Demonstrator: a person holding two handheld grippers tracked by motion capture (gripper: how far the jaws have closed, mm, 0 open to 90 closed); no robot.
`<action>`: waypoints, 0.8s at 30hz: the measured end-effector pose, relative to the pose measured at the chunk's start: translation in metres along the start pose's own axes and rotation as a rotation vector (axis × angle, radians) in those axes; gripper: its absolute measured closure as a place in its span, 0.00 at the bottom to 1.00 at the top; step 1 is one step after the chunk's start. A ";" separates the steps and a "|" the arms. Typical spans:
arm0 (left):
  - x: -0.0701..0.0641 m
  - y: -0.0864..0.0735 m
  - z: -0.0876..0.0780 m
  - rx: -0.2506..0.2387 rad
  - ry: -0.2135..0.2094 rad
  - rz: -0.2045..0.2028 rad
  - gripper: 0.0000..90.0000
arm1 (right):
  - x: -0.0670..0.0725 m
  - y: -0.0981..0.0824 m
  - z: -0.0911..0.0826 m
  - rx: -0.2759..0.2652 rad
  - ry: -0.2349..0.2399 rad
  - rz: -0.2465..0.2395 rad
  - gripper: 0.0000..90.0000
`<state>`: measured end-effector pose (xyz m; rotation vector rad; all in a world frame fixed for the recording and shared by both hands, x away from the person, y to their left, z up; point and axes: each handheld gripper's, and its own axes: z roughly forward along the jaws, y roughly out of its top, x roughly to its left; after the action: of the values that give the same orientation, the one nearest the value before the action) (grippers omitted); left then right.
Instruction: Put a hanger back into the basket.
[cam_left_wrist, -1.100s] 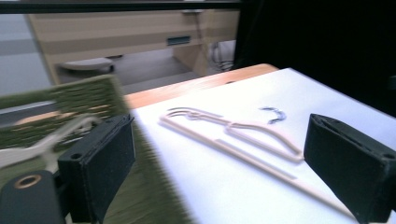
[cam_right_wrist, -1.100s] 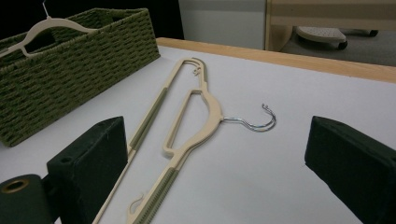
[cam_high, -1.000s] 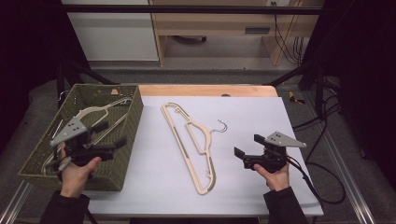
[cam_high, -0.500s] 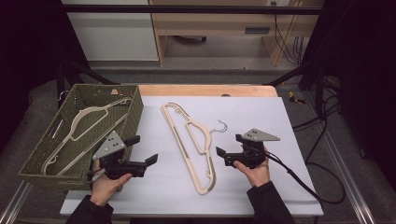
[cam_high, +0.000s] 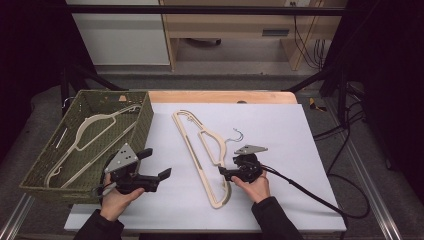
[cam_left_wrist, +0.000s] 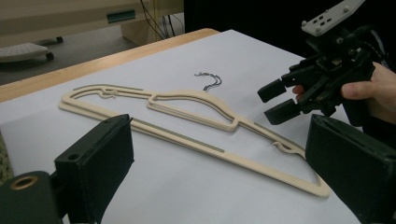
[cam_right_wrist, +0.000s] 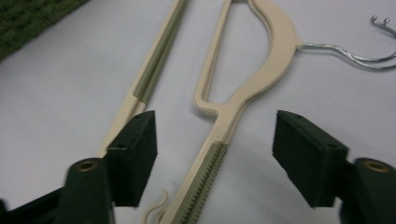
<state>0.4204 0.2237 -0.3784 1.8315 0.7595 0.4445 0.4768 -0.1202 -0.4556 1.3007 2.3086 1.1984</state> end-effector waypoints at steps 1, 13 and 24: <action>0.001 0.000 0.000 0.001 0.001 -0.006 0.09 | 0.000 -0.001 0.002 0.012 -0.006 -0.005 0.39; 0.003 -0.001 -0.001 0.004 0.004 -0.015 0.09 | -0.002 -0.010 0.022 0.085 -0.004 0.006 0.67; 0.004 -0.002 0.000 0.010 0.007 -0.015 0.09 | -0.008 -0.005 0.019 0.108 0.014 0.077 0.82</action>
<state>0.4229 0.2266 -0.3802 1.8334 0.7814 0.4382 0.4885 -0.1173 -0.4730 1.4343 2.3836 1.1225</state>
